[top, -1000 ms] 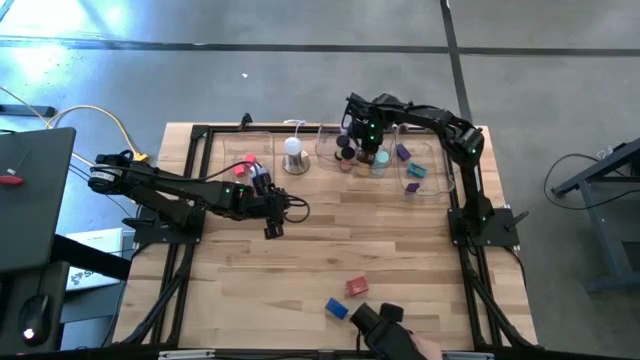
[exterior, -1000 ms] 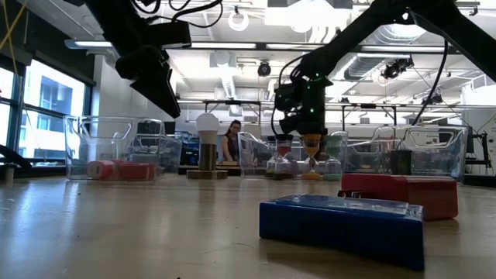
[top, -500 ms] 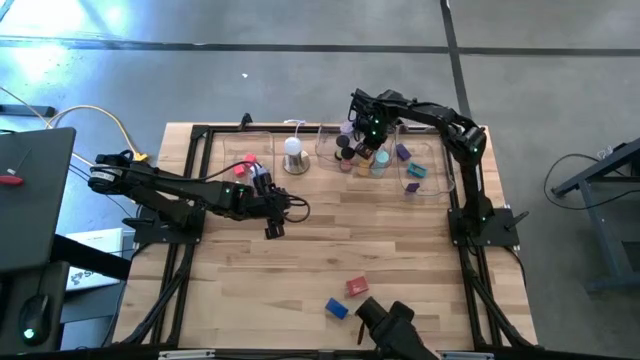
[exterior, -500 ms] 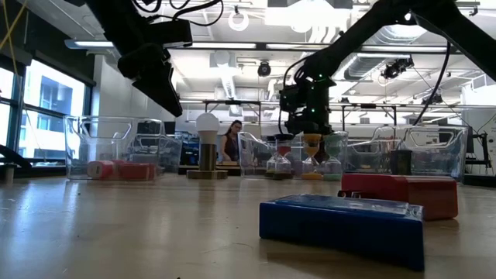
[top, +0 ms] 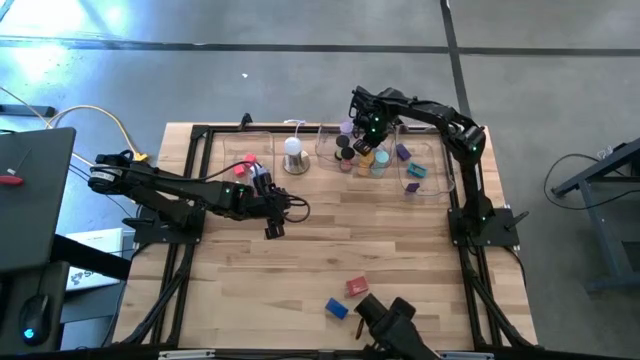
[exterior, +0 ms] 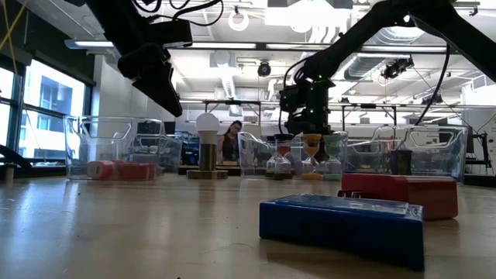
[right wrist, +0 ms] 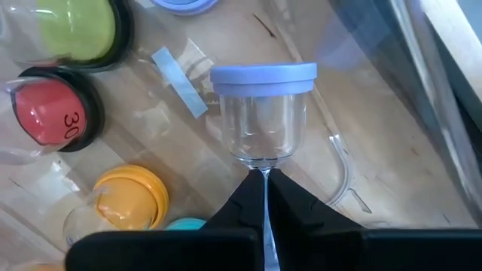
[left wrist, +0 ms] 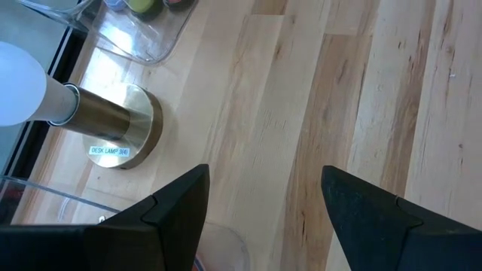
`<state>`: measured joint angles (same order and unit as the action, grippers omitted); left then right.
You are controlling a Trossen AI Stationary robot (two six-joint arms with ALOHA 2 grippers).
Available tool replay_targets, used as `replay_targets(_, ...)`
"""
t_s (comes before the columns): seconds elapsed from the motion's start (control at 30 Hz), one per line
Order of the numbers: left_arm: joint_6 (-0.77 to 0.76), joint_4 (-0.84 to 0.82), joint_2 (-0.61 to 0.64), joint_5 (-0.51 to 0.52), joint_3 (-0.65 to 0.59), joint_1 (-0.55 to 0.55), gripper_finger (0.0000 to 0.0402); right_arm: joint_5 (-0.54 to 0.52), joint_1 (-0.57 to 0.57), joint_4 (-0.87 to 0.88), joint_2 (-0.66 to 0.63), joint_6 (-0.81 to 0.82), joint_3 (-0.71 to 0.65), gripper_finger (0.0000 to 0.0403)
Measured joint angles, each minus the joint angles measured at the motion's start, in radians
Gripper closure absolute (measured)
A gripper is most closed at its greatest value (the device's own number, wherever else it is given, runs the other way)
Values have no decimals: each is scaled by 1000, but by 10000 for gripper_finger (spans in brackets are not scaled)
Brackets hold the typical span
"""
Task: Pick & Place Office items
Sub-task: Put the purple hourglass into the middle transparent bin
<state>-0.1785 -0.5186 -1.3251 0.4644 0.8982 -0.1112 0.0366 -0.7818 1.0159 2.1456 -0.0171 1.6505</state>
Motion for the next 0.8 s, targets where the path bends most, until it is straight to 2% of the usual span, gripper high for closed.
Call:
replay_targets(0.3,0,0,0,0,0,0,155,-14,-16,-9,2,66,0,399)
replay_targets(0.6,0,0,0,0,0,0,155,-21,-16,-11,2,47,0,398)
replay_targets(0.8,0,0,0,0,0,0,155,-23,-16,-43,2,55,0,356)
